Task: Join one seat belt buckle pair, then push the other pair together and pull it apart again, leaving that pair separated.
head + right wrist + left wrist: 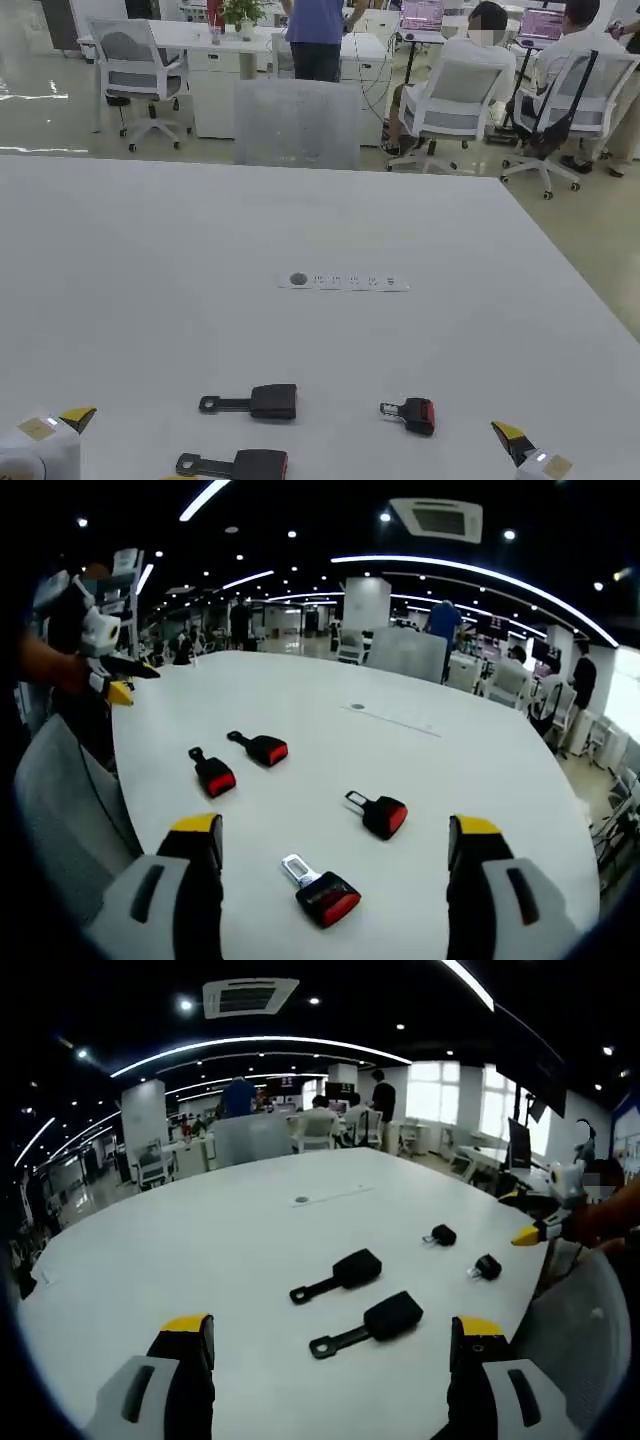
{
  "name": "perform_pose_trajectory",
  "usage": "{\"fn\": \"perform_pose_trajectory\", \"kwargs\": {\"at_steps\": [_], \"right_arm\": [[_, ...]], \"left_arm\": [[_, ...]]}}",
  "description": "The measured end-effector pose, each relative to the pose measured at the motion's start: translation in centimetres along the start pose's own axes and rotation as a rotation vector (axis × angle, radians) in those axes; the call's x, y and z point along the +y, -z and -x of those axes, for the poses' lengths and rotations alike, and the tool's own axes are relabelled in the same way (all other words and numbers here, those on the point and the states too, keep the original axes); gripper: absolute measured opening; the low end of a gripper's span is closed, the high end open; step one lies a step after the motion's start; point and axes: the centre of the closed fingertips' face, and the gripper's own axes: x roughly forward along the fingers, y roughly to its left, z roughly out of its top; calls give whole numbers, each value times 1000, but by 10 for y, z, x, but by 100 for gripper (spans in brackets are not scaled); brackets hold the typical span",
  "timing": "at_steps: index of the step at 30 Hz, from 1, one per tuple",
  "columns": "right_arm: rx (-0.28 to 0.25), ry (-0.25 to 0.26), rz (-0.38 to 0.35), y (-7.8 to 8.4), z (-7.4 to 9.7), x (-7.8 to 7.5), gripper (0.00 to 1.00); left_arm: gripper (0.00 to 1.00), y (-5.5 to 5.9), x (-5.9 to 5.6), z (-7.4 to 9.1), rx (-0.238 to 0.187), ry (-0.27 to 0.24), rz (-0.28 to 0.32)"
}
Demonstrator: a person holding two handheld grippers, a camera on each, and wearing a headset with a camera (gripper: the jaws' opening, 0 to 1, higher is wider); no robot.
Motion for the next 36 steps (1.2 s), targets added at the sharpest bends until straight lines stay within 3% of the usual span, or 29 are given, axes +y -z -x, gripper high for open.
{"fn": "perform_pose_trajectory", "kwargs": {"at_steps": [20, 36], "right_arm": [[40, -15, 39, 11, 5, 1, 96], [25, -11, 40, 10, 5, 1, 97]], "left_arm": [[100, -1, -1, 0, -6, 4, -4], [100, -1, -3, 0, -1, 9, -12]]}}
